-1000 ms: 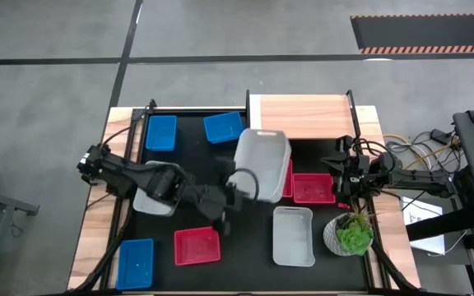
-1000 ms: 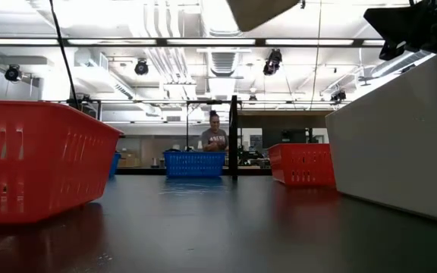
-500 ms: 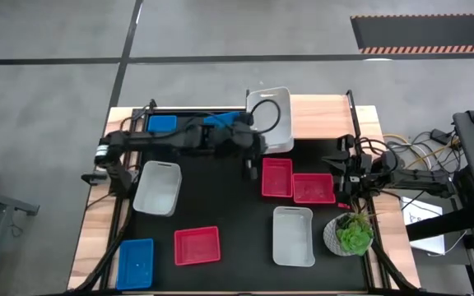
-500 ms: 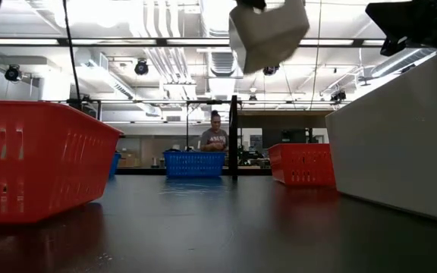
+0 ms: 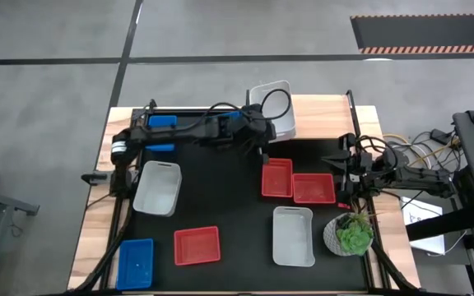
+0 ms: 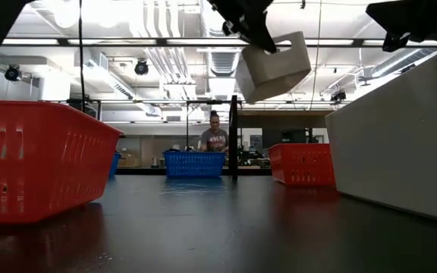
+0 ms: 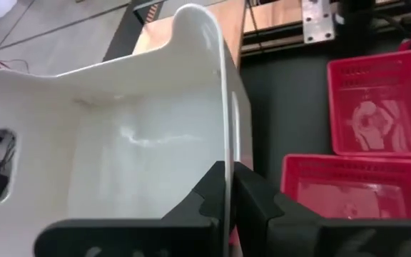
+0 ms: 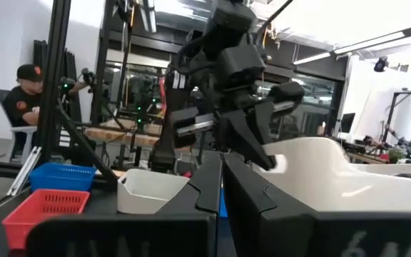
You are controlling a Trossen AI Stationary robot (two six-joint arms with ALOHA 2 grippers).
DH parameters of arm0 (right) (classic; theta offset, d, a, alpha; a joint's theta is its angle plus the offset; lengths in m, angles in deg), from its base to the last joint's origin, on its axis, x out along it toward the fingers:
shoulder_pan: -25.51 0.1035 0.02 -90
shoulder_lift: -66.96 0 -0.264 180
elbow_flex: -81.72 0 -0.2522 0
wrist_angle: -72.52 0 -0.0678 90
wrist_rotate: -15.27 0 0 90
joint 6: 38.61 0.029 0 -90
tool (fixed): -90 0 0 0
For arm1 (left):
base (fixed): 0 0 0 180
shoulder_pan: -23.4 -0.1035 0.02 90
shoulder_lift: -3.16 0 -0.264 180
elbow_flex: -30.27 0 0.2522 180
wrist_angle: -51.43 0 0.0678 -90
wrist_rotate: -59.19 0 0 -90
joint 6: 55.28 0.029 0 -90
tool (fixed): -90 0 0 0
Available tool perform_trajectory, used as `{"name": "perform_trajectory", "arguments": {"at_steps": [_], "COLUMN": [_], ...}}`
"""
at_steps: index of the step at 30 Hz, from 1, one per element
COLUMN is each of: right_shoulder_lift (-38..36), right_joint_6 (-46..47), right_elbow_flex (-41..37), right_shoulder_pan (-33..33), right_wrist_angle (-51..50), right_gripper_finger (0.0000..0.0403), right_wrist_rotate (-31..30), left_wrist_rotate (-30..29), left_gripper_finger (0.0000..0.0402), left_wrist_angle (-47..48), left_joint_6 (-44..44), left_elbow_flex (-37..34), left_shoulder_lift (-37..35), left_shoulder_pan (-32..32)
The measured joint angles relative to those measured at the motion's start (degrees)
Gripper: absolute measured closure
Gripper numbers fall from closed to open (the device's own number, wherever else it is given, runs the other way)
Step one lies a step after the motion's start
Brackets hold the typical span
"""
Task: Stack baskets on shelf by color
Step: Put the top right gray bin on the shelf
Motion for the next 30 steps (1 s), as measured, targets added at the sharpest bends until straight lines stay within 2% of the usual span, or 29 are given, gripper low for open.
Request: {"name": "perform_trajectory", "arguments": {"at_steps": [12,30], "right_shoulder_lift": [0.00,0.00], "right_joint_6": [-2.12,-3.07], "right_elbow_flex": [0.00,0.48], "right_shoulder_pan": [0.00,0.00], "right_wrist_angle": [0.06,0.43], "right_gripper_finger": [0.0394,0.0394], "right_wrist_rotate": [-0.09,-0.09], "left_wrist_rotate": [0.66,-0.51], "left_gripper_finger": [0.0401,0.0402], "left_wrist_angle": [-5.45,-5.43], "left_joint_6": [1.05,-0.53], "left_elbow_flex": [-0.65,-0.69], "left_shoulder_lift": [3.05,3.99], "left_shoulder_pan": [-1.73,-2.42]}}
